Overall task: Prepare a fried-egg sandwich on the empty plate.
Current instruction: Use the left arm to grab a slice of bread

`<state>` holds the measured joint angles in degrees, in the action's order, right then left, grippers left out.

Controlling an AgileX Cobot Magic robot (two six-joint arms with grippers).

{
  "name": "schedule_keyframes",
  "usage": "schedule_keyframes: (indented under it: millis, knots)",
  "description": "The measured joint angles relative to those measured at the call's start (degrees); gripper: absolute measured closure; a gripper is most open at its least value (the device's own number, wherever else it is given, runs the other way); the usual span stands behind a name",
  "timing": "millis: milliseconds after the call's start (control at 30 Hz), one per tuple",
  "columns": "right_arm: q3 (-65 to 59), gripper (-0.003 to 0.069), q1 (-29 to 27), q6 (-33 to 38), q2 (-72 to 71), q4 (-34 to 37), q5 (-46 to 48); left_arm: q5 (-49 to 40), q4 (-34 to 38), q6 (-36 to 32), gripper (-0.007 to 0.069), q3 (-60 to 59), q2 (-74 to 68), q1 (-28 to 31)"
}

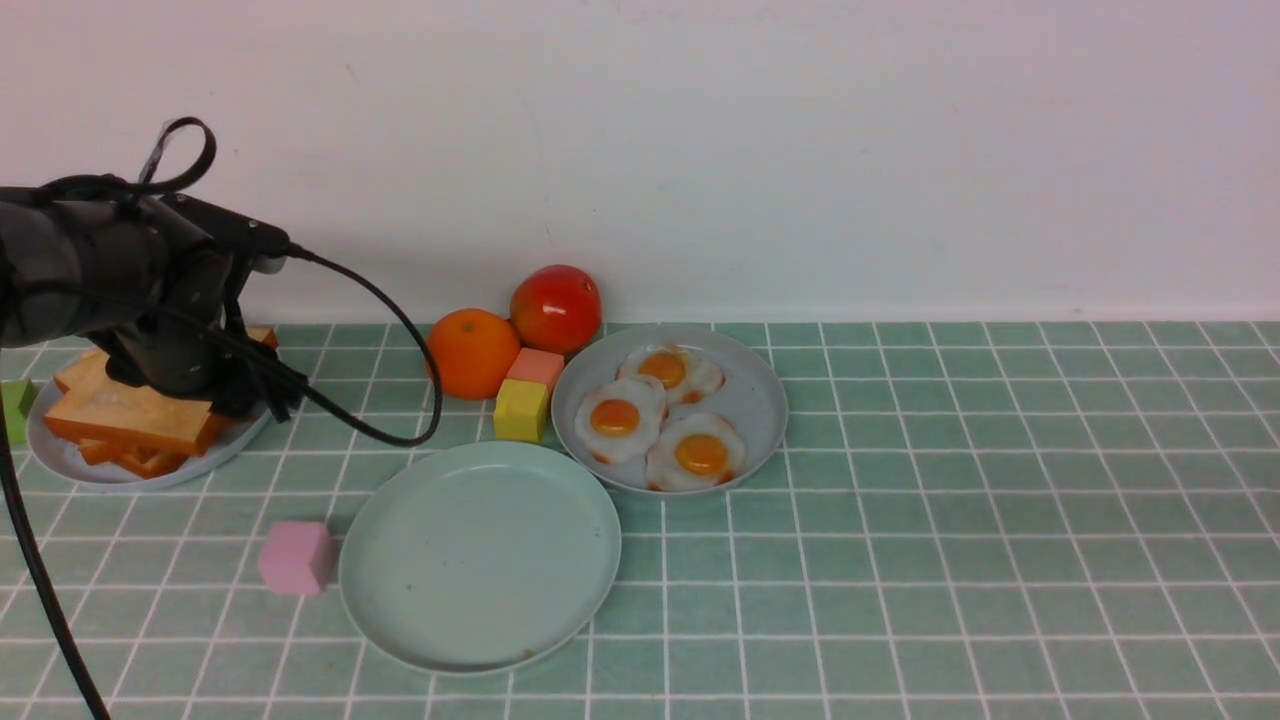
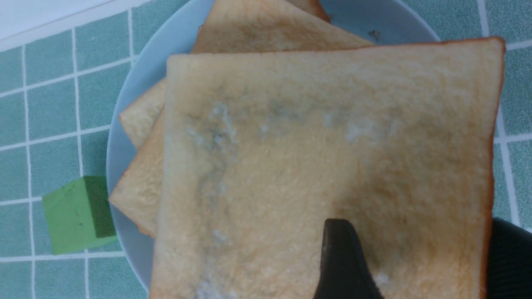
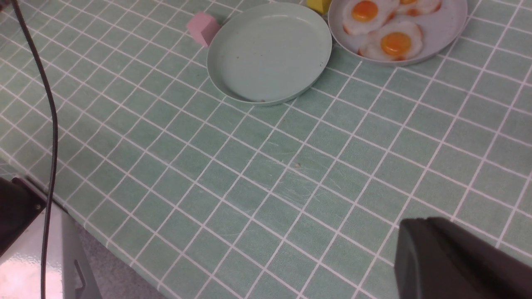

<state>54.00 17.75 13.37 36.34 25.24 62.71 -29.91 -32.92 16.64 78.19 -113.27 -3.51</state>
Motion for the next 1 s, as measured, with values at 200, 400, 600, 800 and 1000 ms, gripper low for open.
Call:
schedule_keyframes:
  millis: [200, 400, 600, 800, 1000]
  knots:
    - [0.00, 0.0627, 0.00, 0.00, 0.00, 0.56, -0.13, -0.24, -0.21, 0.00, 0.0232, 0.00, -0.35, 0.00]
    - [0.00, 0.0627, 0.00, 0.00, 0.00, 0.72, -0.56, -0.65, -0.22, 0.00, 0.0367, 0.18, -0.42, 0.00]
    - [0.00, 0.0623, 0.00, 0.60, 0.00, 0.79, -0.67, -0.72, 0.16, 0.00, 0.0449, 0.18, 0.66, 0.00]
    - [0.00, 0.0620, 0.00, 1.30, 0.00, 1.09, -0.69, -1.83, 1.22, 0.00, 0.0553, 0.18, 3.91, 0.00]
    - [0.00, 0.0616, 0.00, 1.52, 0.00, 1.20, -0.80, -3.93, 2.14, 0.00, 0.0553, 0.06, 7.38, -0.06]
